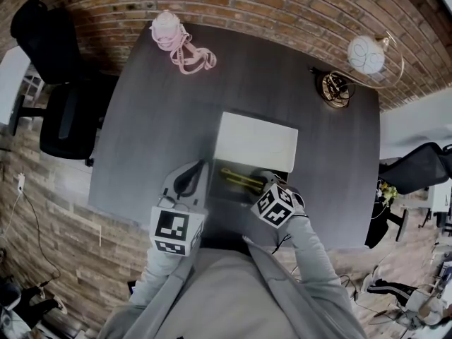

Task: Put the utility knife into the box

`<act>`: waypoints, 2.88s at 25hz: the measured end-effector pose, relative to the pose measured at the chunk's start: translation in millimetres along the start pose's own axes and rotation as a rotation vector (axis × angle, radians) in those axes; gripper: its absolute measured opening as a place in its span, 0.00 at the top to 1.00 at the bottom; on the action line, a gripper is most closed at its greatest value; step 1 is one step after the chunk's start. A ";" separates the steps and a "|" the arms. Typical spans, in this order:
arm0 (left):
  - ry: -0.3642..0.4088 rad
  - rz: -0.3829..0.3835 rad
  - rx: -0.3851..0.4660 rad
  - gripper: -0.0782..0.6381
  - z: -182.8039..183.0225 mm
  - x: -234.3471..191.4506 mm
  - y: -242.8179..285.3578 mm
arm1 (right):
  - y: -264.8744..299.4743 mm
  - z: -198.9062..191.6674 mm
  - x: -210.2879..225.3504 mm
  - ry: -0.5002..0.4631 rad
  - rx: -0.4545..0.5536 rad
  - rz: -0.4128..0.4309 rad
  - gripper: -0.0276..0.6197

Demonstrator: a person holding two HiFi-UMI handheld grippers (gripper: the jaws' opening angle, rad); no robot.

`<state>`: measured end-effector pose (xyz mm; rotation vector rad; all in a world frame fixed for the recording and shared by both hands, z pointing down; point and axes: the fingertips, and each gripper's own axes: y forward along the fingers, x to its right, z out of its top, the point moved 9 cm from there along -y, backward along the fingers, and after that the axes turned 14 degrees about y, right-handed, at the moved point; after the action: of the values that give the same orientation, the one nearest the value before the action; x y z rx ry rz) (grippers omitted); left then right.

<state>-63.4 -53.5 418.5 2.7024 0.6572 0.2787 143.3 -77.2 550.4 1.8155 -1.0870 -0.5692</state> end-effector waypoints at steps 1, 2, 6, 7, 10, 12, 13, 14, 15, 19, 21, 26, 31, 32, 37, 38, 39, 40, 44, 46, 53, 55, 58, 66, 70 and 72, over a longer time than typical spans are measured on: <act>0.001 0.001 0.002 0.87 0.7 -0.1 -0.7 | -2.9 0.3 -0.4 0.005 0.009 -0.002 0.76; 0.002 0.002 0.005 0.87 1.4 -0.1 -1.3 | -6.0 0.8 -0.6 0.012 0.018 -0.004 0.76; 0.010 0.006 0.016 0.87 4.9 0.5 -3.7 | -20.9 4.0 -1.0 0.037 0.062 -0.014 0.76; 0.013 0.006 0.020 0.87 6.2 1.1 -4.3 | -25.2 4.8 -1.1 0.045 0.077 -0.019 0.76; 0.022 0.003 0.030 0.87 10.7 2.8 -5.8 | -39.8 7.9 -0.8 0.068 0.128 -0.039 0.76; 0.029 0.004 0.039 0.87 14.2 3.0 -6.9 | -50.5 10.5 0.0 0.086 0.166 -0.056 0.76; 0.032 0.004 0.043 0.87 16.0 3.1 -7.6 | -56.3 11.8 0.4 0.096 0.185 -0.063 0.76; 0.035 0.004 0.047 0.87 17.8 3.5 -8.5 | -62.4 13.0 0.6 0.106 0.206 -0.070 0.76; 0.039 0.004 0.051 0.87 19.7 4.1 -9.3 | -68.8 14.2 0.8 0.114 0.229 -0.076 0.76; 0.055 0.004 0.072 0.87 27.1 5.5 -11.2 | -95.2 21.2 2.1 0.163 0.339 -0.092 0.76; 0.061 0.005 0.082 0.87 30.7 5.3 -12.2 | -108.5 23.6 3.6 0.191 0.391 -0.106 0.76; 0.074 0.002 0.101 0.87 38.9 7.8 -17.8 | -143.8 25.7 5.0 0.273 0.545 -0.143 0.76; 0.079 -0.004 0.116 0.87 43.8 8.2 -18.1 | -169.7 25.7 9.0 0.385 0.701 -0.152 0.76; 0.081 -0.006 0.118 0.87 44.8 8.7 -18.5 | -174.1 25.7 8.4 0.404 0.734 -0.152 0.76; 0.086 -0.018 0.132 0.87 50.0 10.2 -17.9 | -193.6 28.4 1.3 0.457 0.873 -0.168 0.77; 0.086 -0.020 0.135 0.87 50.8 9.7 -17.2 | -197.4 29.8 0.0 0.462 0.897 -0.176 0.78; 0.086 -0.022 0.138 0.87 51.5 9.3 -16.6 | -201.4 31.1 -1.4 0.467 0.922 -0.184 0.79; 0.086 -0.024 0.140 0.87 52.1 9.0 -16.0 | -205.4 32.0 -2.7 0.472 0.945 -0.193 0.79; 0.081 -0.033 0.145 0.87 54.2 7.7 -12.8 | -218.2 31.7 -5.0 0.497 1.015 -0.245 0.84; 0.078 -0.038 0.145 0.87 54.7 6.9 -10.8 | -221.3 30.6 -4.8 0.508 1.038 -0.267 0.87; 0.075 -0.051 0.134 0.87 53.1 5.7 -2.6 | -224.5 22.2 -5.3 0.536 1.069 -0.332 0.92; 0.073 -0.054 0.132 0.87 51.8 5.9 -1.1 | -223.9 19.7 -6.5 0.541 1.069 -0.341 0.93; 0.071 -0.060 0.129 0.87 52.6 5.8 2.0 | -223.6 18.5 -6.2 0.542 1.058 -0.348 0.93; 0.068 -0.074 0.123 0.87 53.3 7.9 8.2 | -219.8 15.0 -2.9 0.555 1.033 -0.342 0.93; 0.067 -0.073 0.123 0.87 52.5 7.7 7.9 | -217.8 13.4 -3.4 0.557 1.021 -0.340 0.93; 0.068 -0.071 0.126 0.87 53.2 9.3 4.7 | -218.8 11.7 -6.5 0.554 1.018 -0.341 0.93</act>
<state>-39.2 -68.0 372.2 2.7923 0.8147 0.3224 227.3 -35.1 352.3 2.8236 -0.6981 0.4116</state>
